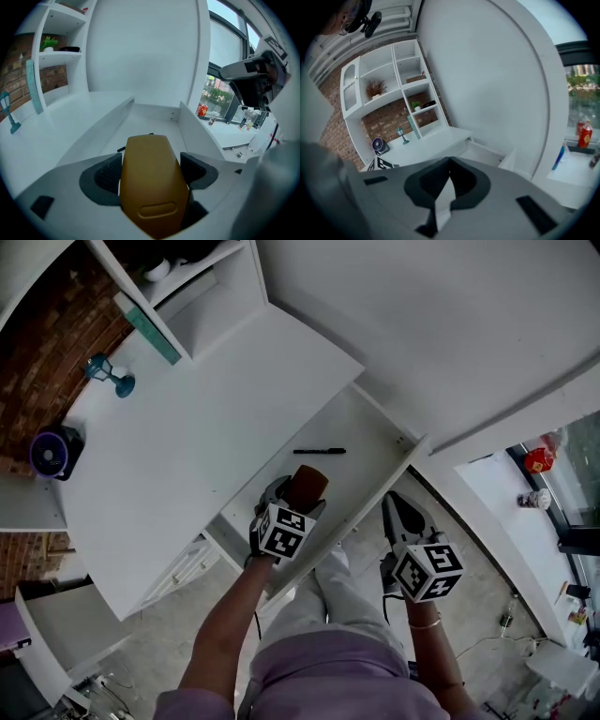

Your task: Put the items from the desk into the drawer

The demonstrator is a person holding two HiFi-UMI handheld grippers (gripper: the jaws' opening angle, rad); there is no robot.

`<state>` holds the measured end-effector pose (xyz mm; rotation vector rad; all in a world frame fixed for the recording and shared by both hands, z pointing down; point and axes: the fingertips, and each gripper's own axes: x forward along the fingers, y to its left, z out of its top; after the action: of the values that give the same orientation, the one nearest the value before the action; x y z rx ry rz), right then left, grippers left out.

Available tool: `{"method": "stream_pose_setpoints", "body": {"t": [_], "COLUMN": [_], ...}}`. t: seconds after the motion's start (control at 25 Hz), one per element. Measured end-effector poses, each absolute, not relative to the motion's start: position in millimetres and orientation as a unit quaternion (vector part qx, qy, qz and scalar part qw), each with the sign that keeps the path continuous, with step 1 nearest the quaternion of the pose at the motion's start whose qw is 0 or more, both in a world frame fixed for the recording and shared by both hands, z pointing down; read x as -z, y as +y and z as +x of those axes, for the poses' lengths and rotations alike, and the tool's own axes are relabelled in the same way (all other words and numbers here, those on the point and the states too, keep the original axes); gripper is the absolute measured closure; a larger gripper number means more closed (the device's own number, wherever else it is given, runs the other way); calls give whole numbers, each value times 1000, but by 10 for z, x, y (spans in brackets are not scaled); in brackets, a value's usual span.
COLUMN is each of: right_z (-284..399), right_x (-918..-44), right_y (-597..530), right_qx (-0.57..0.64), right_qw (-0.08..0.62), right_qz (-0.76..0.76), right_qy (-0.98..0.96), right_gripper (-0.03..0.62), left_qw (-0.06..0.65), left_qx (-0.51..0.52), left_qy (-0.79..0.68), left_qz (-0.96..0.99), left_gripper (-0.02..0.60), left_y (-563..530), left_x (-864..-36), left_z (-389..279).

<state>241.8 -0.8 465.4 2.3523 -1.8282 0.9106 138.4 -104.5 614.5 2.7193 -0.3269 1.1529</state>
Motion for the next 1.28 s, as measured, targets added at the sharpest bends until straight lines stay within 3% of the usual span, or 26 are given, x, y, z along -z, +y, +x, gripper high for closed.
{"method": "stream_pose_setpoints", "body": {"t": [1.28], "right_z": [2668], "right_x": [-4836], "right_y": [115], "right_qx": [-314], "right_qw": [21], "right_qz": [763], "right_qy": [-565], "right_gripper": [589], "left_qw": [61], "left_qx": [-461], "left_qy": [-23], "left_qz": [885], "left_gripper": [187], "left_y": [-865], "left_x": [-6973], "left_z": [1619]}}
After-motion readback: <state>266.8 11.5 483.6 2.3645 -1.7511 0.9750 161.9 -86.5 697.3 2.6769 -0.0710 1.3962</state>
